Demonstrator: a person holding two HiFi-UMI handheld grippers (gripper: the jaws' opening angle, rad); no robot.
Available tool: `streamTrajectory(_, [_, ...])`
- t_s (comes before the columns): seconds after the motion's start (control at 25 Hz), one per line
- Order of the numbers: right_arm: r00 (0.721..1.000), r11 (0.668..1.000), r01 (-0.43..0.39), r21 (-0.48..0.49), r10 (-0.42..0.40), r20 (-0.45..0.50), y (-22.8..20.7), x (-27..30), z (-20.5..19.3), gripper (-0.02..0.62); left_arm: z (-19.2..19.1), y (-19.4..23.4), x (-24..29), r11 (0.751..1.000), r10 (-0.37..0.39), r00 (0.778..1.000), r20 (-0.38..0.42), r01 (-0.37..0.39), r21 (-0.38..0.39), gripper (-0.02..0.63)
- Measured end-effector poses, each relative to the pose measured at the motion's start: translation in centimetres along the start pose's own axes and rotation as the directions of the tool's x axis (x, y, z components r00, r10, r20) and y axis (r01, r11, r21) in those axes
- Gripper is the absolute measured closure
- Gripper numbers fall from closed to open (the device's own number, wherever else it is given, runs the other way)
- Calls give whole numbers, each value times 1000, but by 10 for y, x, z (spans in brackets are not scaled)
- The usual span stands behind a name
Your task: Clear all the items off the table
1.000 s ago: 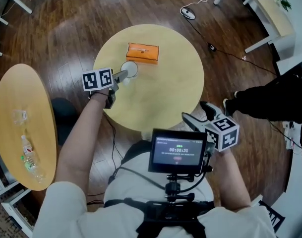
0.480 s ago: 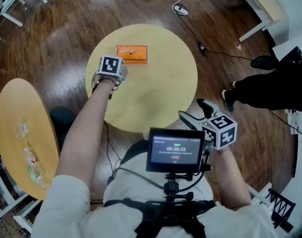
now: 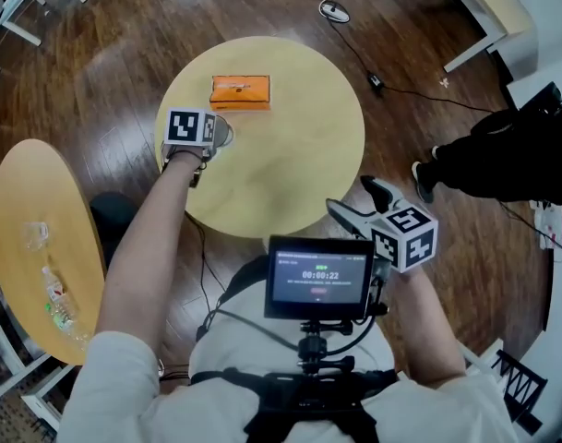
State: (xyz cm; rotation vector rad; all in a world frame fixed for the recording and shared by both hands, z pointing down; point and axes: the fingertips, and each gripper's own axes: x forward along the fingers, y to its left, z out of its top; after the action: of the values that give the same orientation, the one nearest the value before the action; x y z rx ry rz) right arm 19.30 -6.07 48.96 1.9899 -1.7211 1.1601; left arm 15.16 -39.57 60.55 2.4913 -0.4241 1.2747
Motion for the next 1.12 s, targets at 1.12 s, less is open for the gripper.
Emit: streamTrajectory(1.12, [890,796,-453,-402,426,-159,95,-66,-60,207,-228,-41,-292,841,371,921,119,-279,-463,581])
